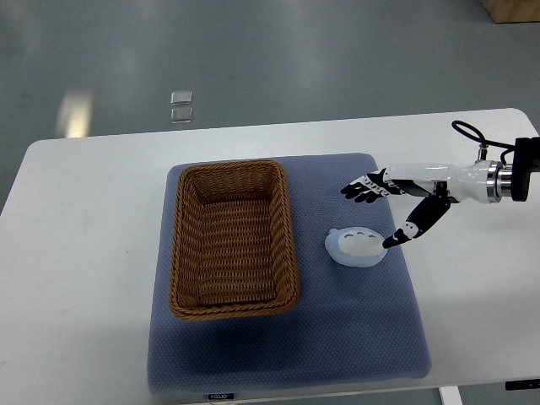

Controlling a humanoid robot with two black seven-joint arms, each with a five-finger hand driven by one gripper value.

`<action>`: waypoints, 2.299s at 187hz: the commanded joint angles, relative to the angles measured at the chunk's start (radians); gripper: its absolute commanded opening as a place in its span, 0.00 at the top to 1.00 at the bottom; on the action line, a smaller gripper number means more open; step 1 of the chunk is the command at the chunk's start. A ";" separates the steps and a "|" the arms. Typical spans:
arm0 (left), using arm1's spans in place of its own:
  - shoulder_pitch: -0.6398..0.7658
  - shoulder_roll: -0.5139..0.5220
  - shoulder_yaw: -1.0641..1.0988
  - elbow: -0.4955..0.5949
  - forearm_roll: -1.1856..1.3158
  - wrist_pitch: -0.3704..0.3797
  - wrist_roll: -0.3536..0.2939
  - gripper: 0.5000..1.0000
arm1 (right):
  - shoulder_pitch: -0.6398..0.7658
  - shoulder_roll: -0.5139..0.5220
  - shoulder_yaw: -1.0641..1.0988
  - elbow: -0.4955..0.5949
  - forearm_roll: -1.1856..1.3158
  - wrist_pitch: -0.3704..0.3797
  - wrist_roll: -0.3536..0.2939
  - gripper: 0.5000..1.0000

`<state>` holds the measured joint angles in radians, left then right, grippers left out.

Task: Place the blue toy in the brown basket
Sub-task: 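Close the right hand's fingers around the pale blue toy, then lift the pale blue toy up off the cushion with the right hand, then carry the toy over the wicker basket and lower it inside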

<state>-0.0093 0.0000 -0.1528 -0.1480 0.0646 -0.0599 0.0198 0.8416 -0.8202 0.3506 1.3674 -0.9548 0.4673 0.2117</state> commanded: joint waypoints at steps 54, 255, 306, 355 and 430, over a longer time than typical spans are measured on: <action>0.000 0.000 -0.001 -0.004 0.000 0.000 0.000 0.00 | -0.079 0.093 -0.031 -0.039 -0.117 -0.159 0.000 0.18; 0.005 0.000 -0.004 0.004 0.000 0.003 0.000 0.00 | -0.147 0.207 -0.039 -0.123 -0.225 -0.285 0.031 0.82; 0.005 0.000 -0.004 0.004 0.000 0.003 0.000 0.00 | -0.091 0.139 -0.025 -0.111 -0.208 -0.291 0.032 0.98; 0.005 0.000 -0.002 0.002 0.000 0.002 0.000 0.00 | 0.034 0.067 -0.024 -0.045 -0.136 -0.253 0.031 0.98; 0.005 0.000 -0.002 -0.001 0.000 0.002 0.000 0.00 | 0.246 0.193 -0.090 -0.045 -0.010 -0.216 0.034 0.94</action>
<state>-0.0048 0.0000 -0.1548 -0.1467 0.0644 -0.0583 0.0201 1.0380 -0.6899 0.3022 1.3330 -0.9918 0.2517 0.2419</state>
